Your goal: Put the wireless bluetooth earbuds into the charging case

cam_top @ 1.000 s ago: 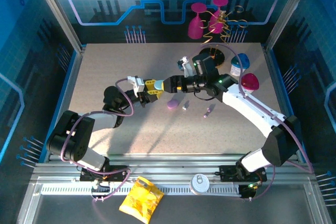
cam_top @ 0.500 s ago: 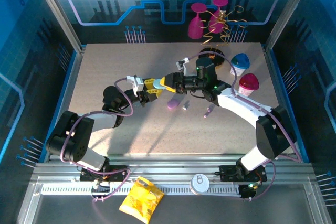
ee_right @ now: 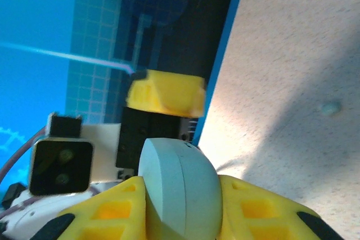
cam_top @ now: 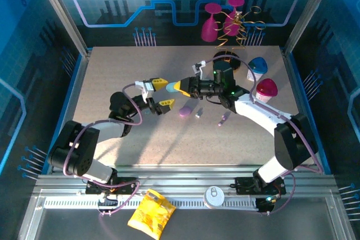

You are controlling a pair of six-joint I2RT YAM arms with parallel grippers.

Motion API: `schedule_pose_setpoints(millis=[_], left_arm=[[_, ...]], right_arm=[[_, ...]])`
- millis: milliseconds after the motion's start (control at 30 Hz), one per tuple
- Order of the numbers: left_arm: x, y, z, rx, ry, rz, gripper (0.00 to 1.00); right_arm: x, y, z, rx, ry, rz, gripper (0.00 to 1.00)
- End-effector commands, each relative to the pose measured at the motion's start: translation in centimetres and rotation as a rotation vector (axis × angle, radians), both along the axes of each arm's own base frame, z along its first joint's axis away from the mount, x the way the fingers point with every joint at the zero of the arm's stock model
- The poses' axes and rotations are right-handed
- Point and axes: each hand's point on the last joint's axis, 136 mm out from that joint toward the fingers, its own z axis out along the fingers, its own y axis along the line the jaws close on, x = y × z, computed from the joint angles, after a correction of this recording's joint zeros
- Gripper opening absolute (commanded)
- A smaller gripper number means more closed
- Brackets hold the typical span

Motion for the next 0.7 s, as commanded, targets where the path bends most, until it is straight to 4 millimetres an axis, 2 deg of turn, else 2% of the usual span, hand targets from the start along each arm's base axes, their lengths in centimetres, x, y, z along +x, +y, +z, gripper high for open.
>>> schedule_pose_setpoints(millis=[0,200,300,433,667], left_arm=[[0.0,0.7,-0.8,0.042,-0.003,0.062,0.99],[0.6,2.1,-3.9,0.108,0.089,0.189,1.0],[0.4,3.2,-5.2,0.131,0.111,0.264,0.99],[0.1,4.0,-6.1,0.198,0.125,0.313,0.99],[-0.3,4.4,-6.3,0.239,0.122,0.328,0.99]], right_arm=[[2.0,-2.0,-1.4,-0.081,-0.04,-0.085,0.16],[5.8,-4.4,-6.7,-0.329,-0.058,-0.195,0.16],[7.7,-4.7,-8.8,-0.47,-0.086,-0.228,0.16],[10.2,-3.9,-11.6,-0.58,-0.095,-0.24,0.16],[13.6,-0.7,-16.5,-0.656,-0.072,-0.208,0.16]])
